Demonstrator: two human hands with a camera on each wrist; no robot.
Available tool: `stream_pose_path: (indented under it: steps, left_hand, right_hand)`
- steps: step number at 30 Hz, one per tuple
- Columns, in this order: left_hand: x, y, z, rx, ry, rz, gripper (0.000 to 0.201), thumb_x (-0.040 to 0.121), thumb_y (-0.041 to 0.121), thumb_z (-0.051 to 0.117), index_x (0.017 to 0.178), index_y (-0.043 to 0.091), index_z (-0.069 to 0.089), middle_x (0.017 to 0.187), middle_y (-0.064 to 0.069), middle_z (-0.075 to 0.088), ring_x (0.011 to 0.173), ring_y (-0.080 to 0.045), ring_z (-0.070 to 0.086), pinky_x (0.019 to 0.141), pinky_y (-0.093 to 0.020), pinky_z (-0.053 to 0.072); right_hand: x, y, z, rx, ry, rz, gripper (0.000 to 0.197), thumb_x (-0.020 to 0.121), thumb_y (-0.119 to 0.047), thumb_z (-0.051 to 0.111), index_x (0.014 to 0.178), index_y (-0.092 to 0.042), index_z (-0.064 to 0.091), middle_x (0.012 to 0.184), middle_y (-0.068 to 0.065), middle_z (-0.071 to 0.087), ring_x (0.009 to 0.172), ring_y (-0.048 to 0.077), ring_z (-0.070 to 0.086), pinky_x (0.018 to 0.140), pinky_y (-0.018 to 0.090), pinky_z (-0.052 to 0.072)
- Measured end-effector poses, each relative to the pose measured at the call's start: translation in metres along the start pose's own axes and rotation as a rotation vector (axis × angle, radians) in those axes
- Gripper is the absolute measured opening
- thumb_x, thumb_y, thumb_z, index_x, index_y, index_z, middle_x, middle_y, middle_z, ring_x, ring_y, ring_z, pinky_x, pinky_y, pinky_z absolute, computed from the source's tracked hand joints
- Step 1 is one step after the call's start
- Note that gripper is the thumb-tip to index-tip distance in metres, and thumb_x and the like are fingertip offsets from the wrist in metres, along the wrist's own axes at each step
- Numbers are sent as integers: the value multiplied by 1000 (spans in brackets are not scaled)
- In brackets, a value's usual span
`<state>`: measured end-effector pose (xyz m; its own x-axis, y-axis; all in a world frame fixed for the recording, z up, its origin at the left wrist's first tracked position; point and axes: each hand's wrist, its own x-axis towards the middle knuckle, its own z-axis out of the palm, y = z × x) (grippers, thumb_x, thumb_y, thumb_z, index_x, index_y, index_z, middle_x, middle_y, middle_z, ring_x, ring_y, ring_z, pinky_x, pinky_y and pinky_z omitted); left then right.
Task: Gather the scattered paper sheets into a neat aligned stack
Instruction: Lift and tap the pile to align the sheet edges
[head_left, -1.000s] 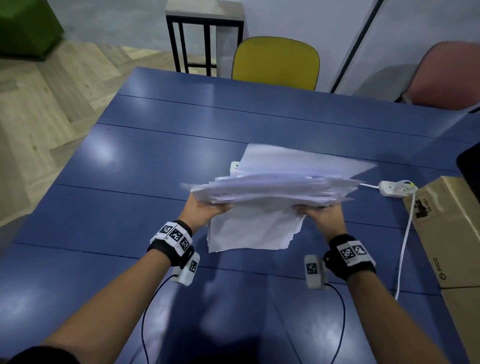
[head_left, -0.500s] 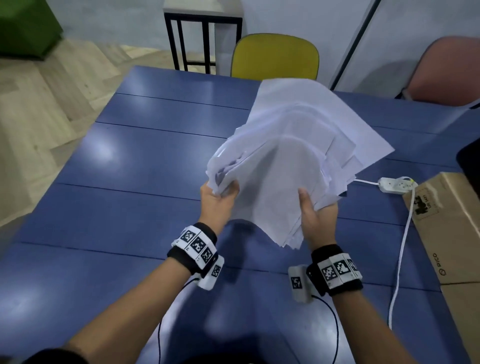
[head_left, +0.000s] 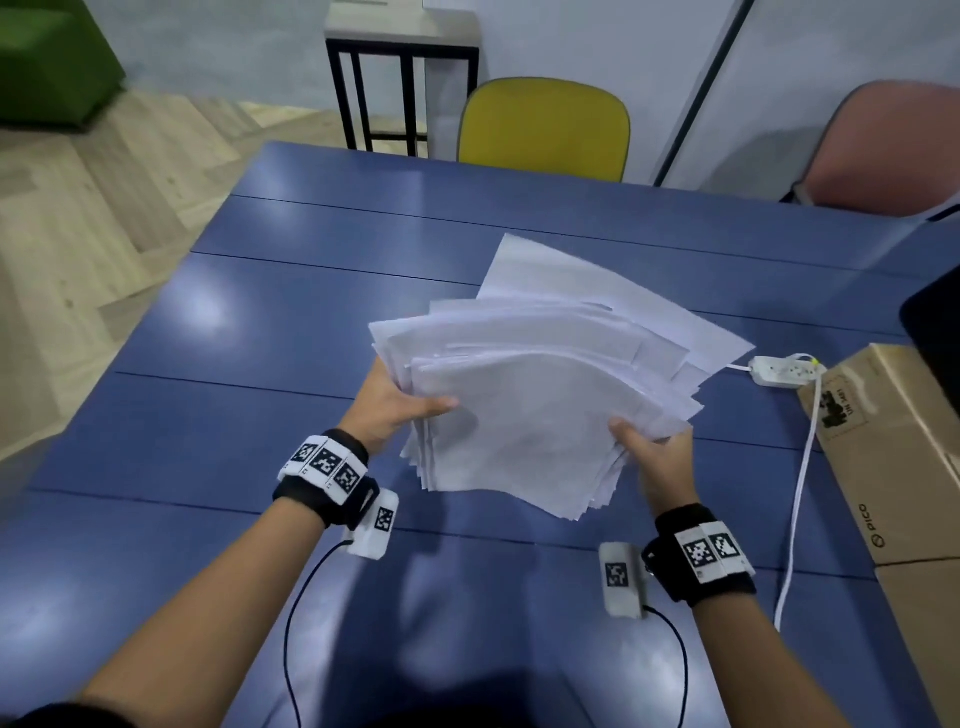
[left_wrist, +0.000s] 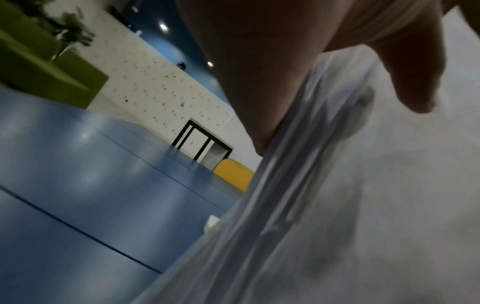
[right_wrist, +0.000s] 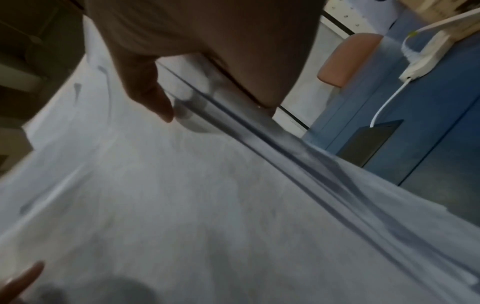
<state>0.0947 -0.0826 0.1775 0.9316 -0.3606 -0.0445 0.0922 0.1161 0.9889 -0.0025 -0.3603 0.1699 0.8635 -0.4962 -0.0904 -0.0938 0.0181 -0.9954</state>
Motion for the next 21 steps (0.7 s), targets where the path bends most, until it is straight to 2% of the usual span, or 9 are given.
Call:
stream_pose_path:
  steps: [1, 3, 5, 8, 10, 13, 15, 18, 21]
  left_hand:
    - [-1, -3, 0, 45, -33, -39, 60, 59, 2, 84, 115, 7, 62, 109, -6, 72, 103, -23, 68, 90, -37, 55]
    - [-2, -7, 5, 100, -52, -75, 55, 58, 0, 83, 109, 12, 65, 105, -3, 74, 102, -23, 69, 91, -39, 55]
    - [0, -5, 10, 51, 4, -58, 55, 59, -3, 81, 111, 9, 63, 106, -4, 73, 102, -24, 69, 89, -37, 55]
    - [3, 0, 16, 0, 100, 19, 56, 63, -6, 80, 114, 2, 61, 113, -15, 69, 108, -28, 66, 93, -40, 53]
    - [0, 3, 25, -19, 164, 66, 54, 67, -9, 78, 117, -2, 59, 113, -14, 69, 107, -25, 66, 92, -37, 54]
    - [-2, 10, 37, -46, 262, 149, 43, 71, -12, 73, 109, 4, 62, 97, 2, 73, 92, -13, 70, 81, -26, 55]
    - [-1, 10, 37, -32, 264, 167, 39, 75, -13, 71, 108, 3, 62, 96, -1, 72, 90, -12, 69, 81, -27, 55]
    - [-2, 1, 28, 21, 229, 93, 48, 68, -3, 78, 112, 7, 61, 104, -7, 71, 94, -18, 70, 86, -38, 56]
    - [-1, -4, 19, 19, 176, 44, 62, 64, 1, 80, 121, 2, 55, 113, -14, 69, 103, -25, 68, 88, -42, 56]
  right_hand:
    - [-3, 0, -1, -15, -31, 4, 19, 83, 17, 61, 93, 0, 63, 70, -12, 73, 68, -3, 68, 66, 14, 55]
    - [-9, -4, 5, -13, -51, -5, 25, 80, 12, 68, 103, 3, 64, 86, -2, 75, 78, 1, 71, 79, 24, 59]
    - [-12, -16, 13, 21, -25, -66, 35, 78, 7, 73, 110, -1, 63, 98, 2, 71, 88, 3, 71, 86, 25, 57]
    - [-13, -30, 20, 93, 16, -129, 34, 77, 4, 76, 104, -13, 68, 105, 6, 72, 103, 21, 69, 92, 37, 55]
    - [-15, -36, 24, 136, 49, -132, 30, 77, 1, 77, 105, -3, 68, 104, 11, 73, 102, 26, 70, 91, 43, 55]
    - [-16, -44, 27, 148, 59, -166, 34, 80, 4, 73, 111, 11, 62, 95, 7, 70, 88, 9, 70, 80, 28, 57]
    - [-16, -41, 26, 142, 34, -175, 35, 82, 5, 69, 116, 9, 59, 97, 6, 69, 87, 3, 70, 75, 18, 55]
    - [-16, -25, 21, 102, 17, -154, 41, 80, 7, 71, 119, 6, 57, 106, 10, 69, 95, 10, 69, 80, 24, 55]
    - [-15, -21, 15, 64, -6, -137, 36, 76, 9, 73, 110, 9, 63, 90, -5, 74, 85, 3, 70, 75, 19, 55]
